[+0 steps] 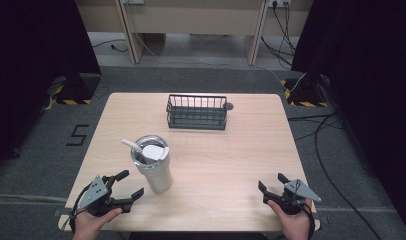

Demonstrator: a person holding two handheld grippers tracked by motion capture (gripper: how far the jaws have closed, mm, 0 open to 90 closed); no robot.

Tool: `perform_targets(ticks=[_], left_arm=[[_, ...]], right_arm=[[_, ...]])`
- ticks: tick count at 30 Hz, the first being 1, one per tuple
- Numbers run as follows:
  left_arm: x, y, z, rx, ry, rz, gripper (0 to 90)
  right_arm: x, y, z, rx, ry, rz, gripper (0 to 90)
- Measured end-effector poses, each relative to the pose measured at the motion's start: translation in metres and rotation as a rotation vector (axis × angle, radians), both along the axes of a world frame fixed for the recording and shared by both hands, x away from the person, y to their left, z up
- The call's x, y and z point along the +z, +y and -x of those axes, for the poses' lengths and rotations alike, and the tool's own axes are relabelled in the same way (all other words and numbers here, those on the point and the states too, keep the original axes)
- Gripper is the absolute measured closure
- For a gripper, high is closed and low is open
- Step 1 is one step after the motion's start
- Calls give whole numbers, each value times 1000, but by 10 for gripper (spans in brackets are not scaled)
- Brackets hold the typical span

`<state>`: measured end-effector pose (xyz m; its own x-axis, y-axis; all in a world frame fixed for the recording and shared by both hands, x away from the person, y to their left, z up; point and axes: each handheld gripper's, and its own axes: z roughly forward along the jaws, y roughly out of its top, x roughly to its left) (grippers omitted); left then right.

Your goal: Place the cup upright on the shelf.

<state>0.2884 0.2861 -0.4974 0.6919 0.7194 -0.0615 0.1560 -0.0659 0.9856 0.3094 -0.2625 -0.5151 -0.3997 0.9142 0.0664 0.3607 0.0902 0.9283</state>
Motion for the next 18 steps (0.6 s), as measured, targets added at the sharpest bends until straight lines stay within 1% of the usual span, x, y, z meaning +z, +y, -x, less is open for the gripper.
perform_targets(ticks=[1, 3, 8, 12, 15, 18], left_arm=[[0, -1, 0, 0, -4, -8, 144], [0, -2, 0, -2, -4, -11, 144], [2, -6, -1, -6, -3, 1, 144], [4, -8, -3, -12, -6, 6, 143], [8, -13, -7, -26, -14, 1, 143], [9, -17, -11, -37, -13, -2, 143]], right_arm=[[0, 0, 0, 1, -1, 1, 181], [0, 0, 0, 2, -2, 1, 181], [0, 0, 0, 2, 1, 5, 181], [0, 0, 0, -5, 8, -3, 181], [0, 0, 0, -6, 7, -6, 182], [0, 0, 0, -6, 8, -5, 182]])
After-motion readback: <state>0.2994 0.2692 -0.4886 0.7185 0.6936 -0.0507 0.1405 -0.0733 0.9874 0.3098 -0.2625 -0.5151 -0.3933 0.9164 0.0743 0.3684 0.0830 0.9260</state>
